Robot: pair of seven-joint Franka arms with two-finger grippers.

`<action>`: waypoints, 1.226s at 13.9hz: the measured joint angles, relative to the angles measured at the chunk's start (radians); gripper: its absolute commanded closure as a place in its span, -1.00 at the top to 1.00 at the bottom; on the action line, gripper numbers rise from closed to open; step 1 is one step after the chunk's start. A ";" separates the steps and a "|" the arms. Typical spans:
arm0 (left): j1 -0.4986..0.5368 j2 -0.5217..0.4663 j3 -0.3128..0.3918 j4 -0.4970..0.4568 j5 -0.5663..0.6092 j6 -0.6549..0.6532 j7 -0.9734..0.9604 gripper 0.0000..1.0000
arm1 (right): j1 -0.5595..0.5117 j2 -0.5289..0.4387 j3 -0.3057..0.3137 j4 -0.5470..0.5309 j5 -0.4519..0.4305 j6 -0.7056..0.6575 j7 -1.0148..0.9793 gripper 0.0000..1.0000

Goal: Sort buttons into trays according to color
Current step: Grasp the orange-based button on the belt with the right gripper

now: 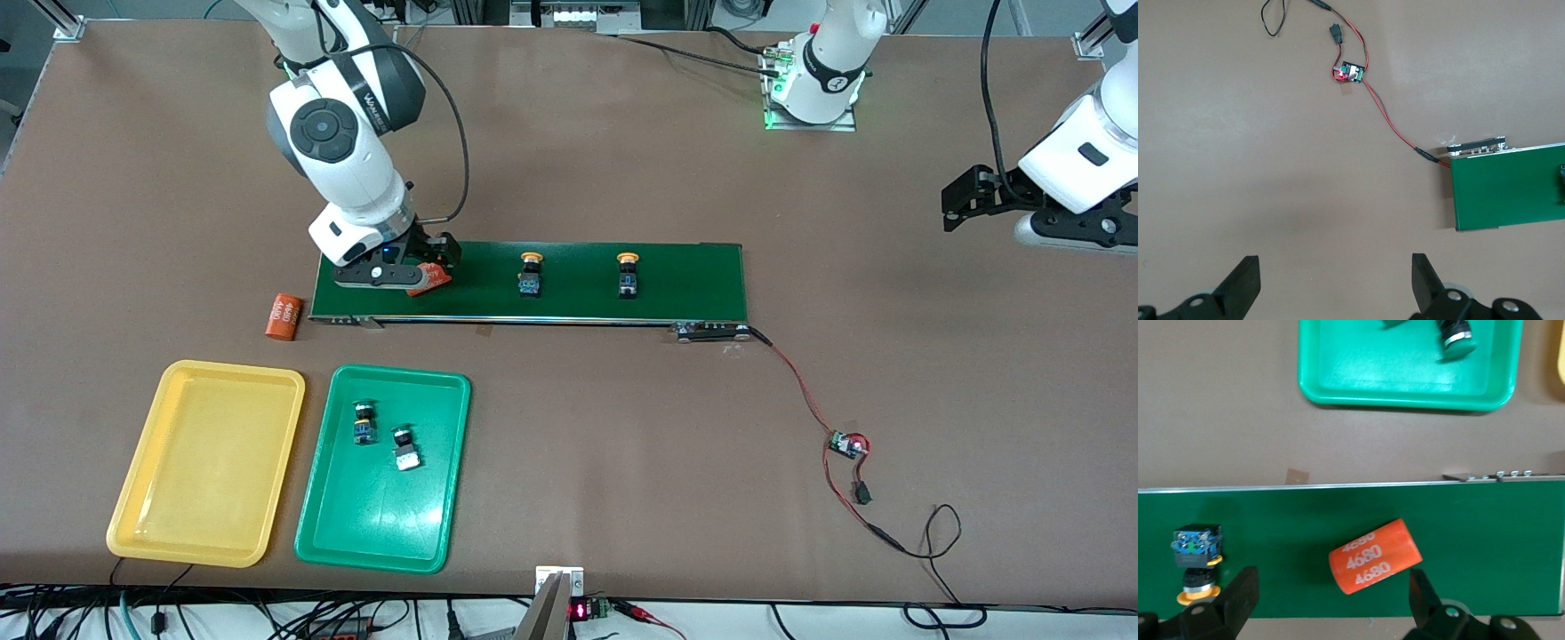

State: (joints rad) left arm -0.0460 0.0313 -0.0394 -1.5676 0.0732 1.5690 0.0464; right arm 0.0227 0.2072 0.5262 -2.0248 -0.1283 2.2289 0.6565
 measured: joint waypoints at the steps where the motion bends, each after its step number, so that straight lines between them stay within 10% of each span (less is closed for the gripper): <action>1: 0.000 0.003 0.000 0.000 0.000 0.002 0.000 1.00 | 0.005 0.003 0.000 0.000 0.000 0.000 0.003 1.00; 17: 0.000 0.005 0.000 0.000 0.000 0.002 0.000 1.00 | 0.010 0.030 0.000 -0.001 0.000 0.011 0.004 1.00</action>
State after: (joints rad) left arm -0.0457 0.0363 -0.0393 -1.5676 0.0733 1.5712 0.0464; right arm 0.0323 0.2369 0.5263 -2.0256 -0.1283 2.2395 0.6602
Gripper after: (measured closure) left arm 0.000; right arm 0.000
